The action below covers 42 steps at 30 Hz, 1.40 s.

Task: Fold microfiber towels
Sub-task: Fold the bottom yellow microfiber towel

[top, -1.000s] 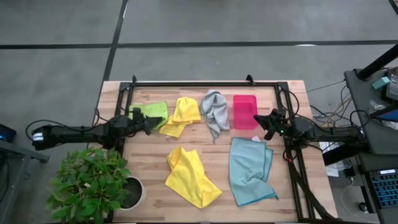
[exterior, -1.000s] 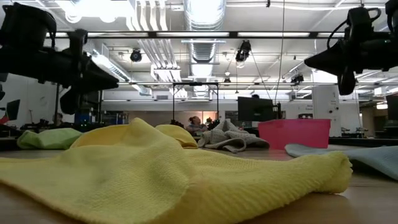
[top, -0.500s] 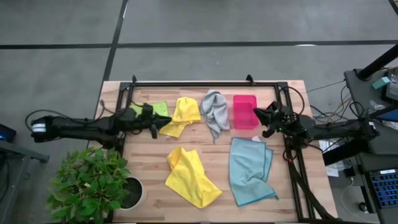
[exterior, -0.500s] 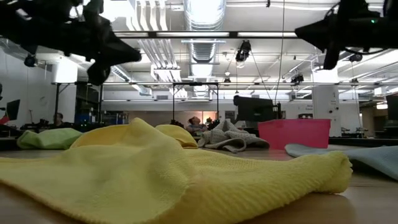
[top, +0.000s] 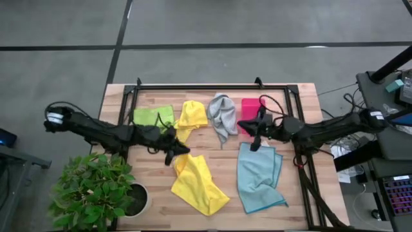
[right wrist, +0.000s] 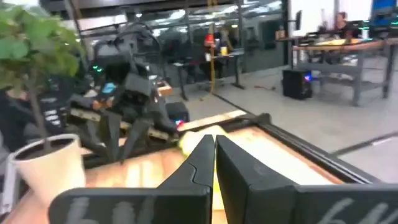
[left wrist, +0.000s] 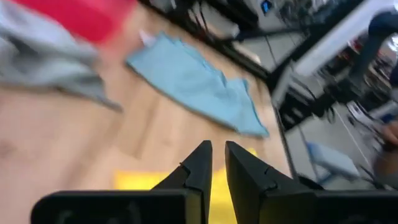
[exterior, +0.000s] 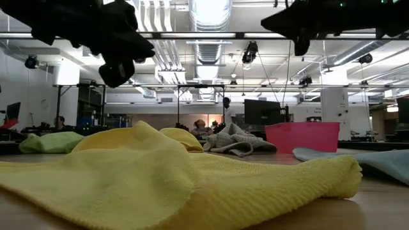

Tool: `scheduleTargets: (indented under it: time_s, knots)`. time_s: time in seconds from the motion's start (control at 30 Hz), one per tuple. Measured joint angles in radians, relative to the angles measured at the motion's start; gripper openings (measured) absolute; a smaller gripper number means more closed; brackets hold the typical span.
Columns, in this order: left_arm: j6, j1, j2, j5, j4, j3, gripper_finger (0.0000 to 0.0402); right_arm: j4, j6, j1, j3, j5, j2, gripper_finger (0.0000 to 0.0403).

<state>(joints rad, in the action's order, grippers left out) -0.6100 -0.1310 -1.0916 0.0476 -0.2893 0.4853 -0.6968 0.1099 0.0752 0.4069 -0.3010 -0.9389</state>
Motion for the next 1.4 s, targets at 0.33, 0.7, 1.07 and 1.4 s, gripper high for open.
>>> scheduleTargets:
  time_s: [0.33, 0.7, 1.07, 1.4]
  knots:
    - [-0.177, -0.213, -0.110, -0.066, 0.264, 0.087, 0.0031, 0.012, -0.010, 0.135, 0.135, -0.005, -0.263, 0.0009]
    - [-0.064, -0.255, -0.221, -0.126, 0.407, 0.137, 0.0032, 0.040, -0.046, 0.226, 0.252, -0.005, -0.505, 0.0009]
    - [-0.012, -0.251, -0.204, -0.337, 0.578, 0.153, 0.0129, 0.067, -0.016, 0.226, 0.359, -0.015, -0.701, 0.0009]
    - [-0.046, -0.250, -0.217, -0.353, 0.586, 0.155, 0.0203, 0.097, 0.023, 0.223, 0.440, -0.018, -0.748, 0.0056]
